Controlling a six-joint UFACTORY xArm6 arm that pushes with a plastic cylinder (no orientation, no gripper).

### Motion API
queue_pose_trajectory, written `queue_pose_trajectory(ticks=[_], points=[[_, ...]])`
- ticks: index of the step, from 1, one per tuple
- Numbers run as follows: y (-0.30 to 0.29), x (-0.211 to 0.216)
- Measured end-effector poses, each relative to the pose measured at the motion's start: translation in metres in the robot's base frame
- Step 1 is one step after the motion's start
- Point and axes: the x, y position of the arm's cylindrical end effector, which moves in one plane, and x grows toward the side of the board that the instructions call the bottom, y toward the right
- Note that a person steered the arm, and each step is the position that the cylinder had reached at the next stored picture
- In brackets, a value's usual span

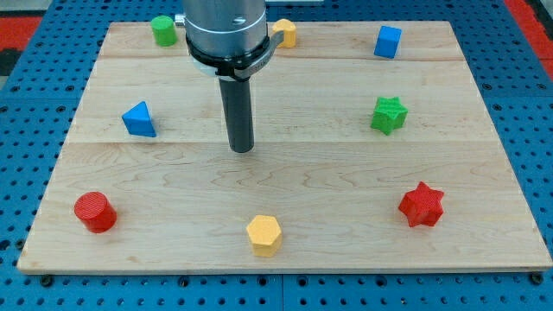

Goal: Move your arm towards the red star

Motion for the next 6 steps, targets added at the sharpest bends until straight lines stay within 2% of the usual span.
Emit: queue_pose_trajectory(ticks=[4,6], points=[[0.014,-0.020],[0.048,-0.092]])
